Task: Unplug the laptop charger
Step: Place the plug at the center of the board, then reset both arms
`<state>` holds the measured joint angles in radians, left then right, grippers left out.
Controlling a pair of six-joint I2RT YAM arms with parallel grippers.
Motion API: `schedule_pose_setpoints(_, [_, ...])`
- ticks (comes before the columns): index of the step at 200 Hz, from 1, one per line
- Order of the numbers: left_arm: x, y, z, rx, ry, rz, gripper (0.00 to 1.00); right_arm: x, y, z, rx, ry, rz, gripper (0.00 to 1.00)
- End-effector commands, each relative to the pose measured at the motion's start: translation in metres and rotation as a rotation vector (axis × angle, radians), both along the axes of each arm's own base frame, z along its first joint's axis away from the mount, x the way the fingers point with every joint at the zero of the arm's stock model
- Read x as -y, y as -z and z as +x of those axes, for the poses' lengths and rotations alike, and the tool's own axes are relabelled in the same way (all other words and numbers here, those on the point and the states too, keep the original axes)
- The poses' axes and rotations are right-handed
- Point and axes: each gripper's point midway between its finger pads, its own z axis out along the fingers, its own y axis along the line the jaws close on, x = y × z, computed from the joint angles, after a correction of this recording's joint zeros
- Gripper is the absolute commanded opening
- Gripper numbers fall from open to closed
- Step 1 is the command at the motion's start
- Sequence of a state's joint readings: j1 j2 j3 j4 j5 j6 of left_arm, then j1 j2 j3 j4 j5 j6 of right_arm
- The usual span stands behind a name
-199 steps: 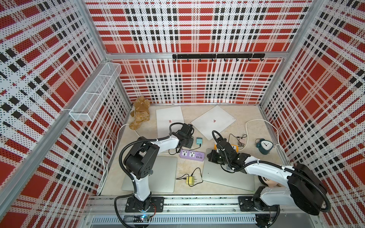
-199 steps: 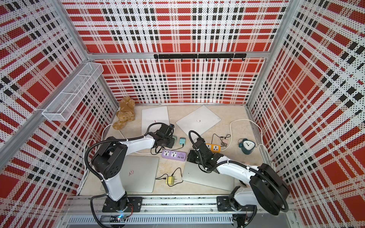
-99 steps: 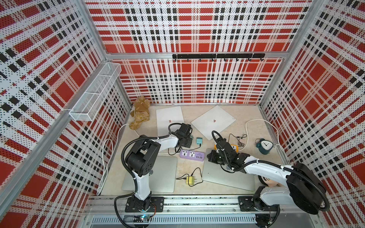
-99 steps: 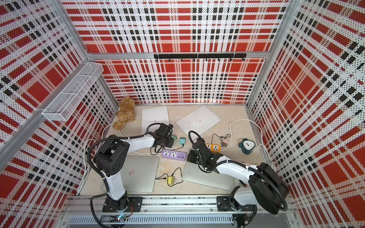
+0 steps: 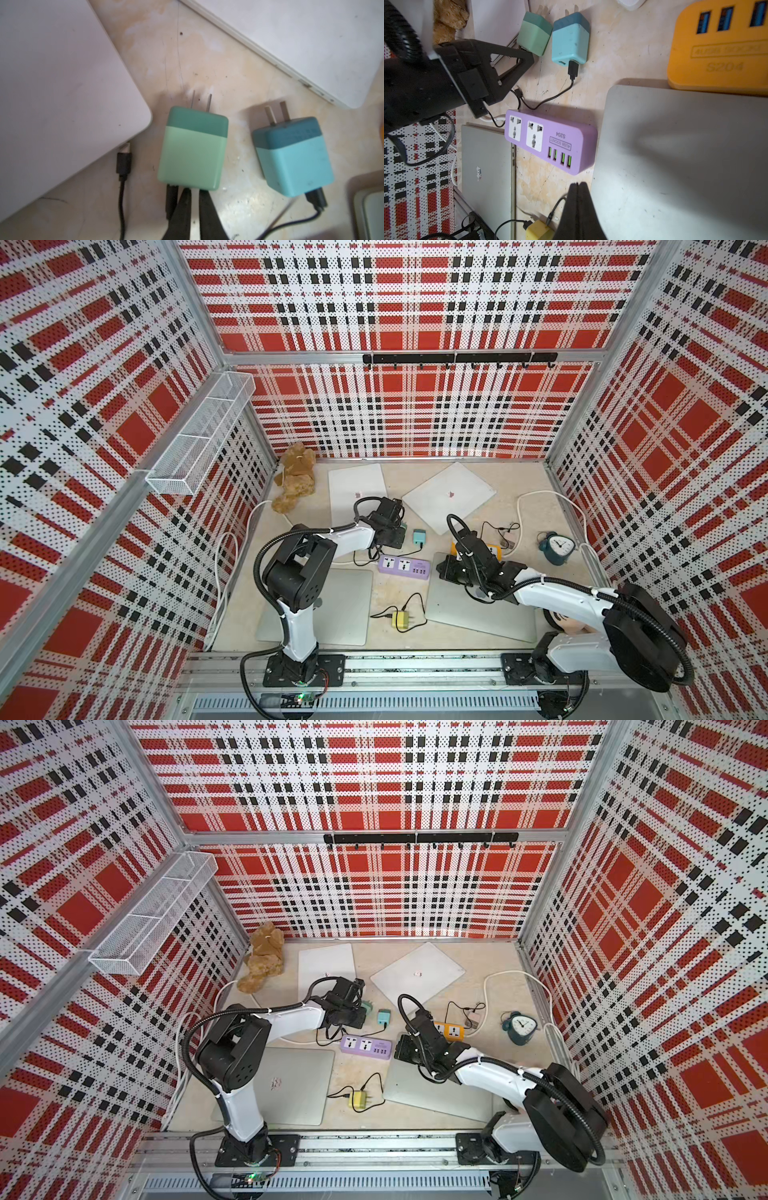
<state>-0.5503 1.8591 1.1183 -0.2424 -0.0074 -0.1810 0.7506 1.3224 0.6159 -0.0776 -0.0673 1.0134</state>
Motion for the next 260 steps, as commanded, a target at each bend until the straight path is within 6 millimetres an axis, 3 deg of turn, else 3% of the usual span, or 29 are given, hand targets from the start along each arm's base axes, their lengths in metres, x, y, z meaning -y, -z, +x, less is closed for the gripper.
schedule_pose_setpoints(1, [0.001, -0.033, 0.000, 0.053, -0.007, -0.036, 0.16, 0.002, -0.004, 0.002, 0.014, 0.008, 0.003, 0.00])
schedule_pose_setpoints(49, [-0.012, -0.074, 0.004, 0.145, -0.052, -0.076, 0.17, 0.007, -0.011, 0.007, 0.041, 0.011, -0.021, 0.00])
schedule_pose_setpoints(77, [-0.032, -0.121, 0.006, 0.277, -0.120, -0.190, 0.33, 0.020, -0.025, 0.016, 0.084, 0.030, -0.048, 0.00])
schedule_pose_setpoints(82, [-0.039, -0.130, 0.006, 0.303, -0.138, -0.214, 0.38, 0.023, -0.028, 0.017, 0.092, 0.036, -0.053, 0.00])
schedule_pose_setpoints(97, [-0.058, -0.158, 0.003, 0.396, -0.187, -0.296, 0.61, 0.032, -0.037, 0.022, 0.124, 0.053, -0.052, 0.15])
schedule_pose_setpoints(101, [-0.064, -0.165, 0.002, 0.419, -0.199, -0.318, 0.78, 0.035, -0.040, 0.023, 0.135, 0.055, -0.053, 0.19])
schedule_pose_setpoints(103, [-0.066, -0.169, 0.001, 0.430, -0.205, -0.329, 0.94, 0.036, -0.041, 0.024, 0.140, 0.058, -0.053, 0.22])
schedule_pose_setpoints(105, [-0.069, -0.172, 0.001, 0.441, -0.214, -0.338, 1.00, 0.037, -0.042, 0.024, 0.143, 0.059, -0.054, 0.24])
schedule_pose_setpoints(133, [-0.117, -0.207, -0.008, 0.578, -0.320, -0.426, 0.98, 0.056, -0.056, 0.030, 0.200, 0.089, -0.090, 0.68])
schedule_pose_setpoints(149, [-0.141, -0.218, -0.017, 0.660, -0.364, -0.409, 0.98, 0.069, -0.061, 0.033, 0.230, 0.113, -0.136, 0.85])
schedule_pose_setpoints(154, [-0.159, -0.223, -0.017, 0.702, -0.404, -0.394, 0.98, 0.073, -0.063, 0.034, 0.240, 0.120, -0.152, 0.90])
schedule_pose_setpoints(166, [-0.179, -0.232, -0.026, 0.787, -0.447, -0.373, 0.98, 0.083, -0.067, 0.037, 0.265, 0.142, -0.194, 0.98])
schedule_pose_setpoints(176, [-0.193, -0.243, -0.035, 0.868, -0.472, -0.353, 0.98, 0.093, -0.070, 0.040, 0.283, 0.169, -0.232, 1.00])
schedule_pose_setpoints(204, [-0.214, -0.246, -0.060, 1.048, -0.495, -0.290, 0.98, 0.117, -0.073, 0.047, 0.336, 0.241, -0.335, 1.00])
schedule_pose_setpoints(227, [-0.235, -0.233, -0.077, 1.121, -0.585, -0.249, 0.98, 0.134, -0.072, 0.053, 0.398, 0.261, -0.450, 1.00])
schedule_pose_setpoints(260, [-0.245, -0.208, -0.092, 1.179, -0.616, -0.213, 0.98, 0.157, -0.079, 0.059, 0.541, 0.278, -0.619, 1.00])
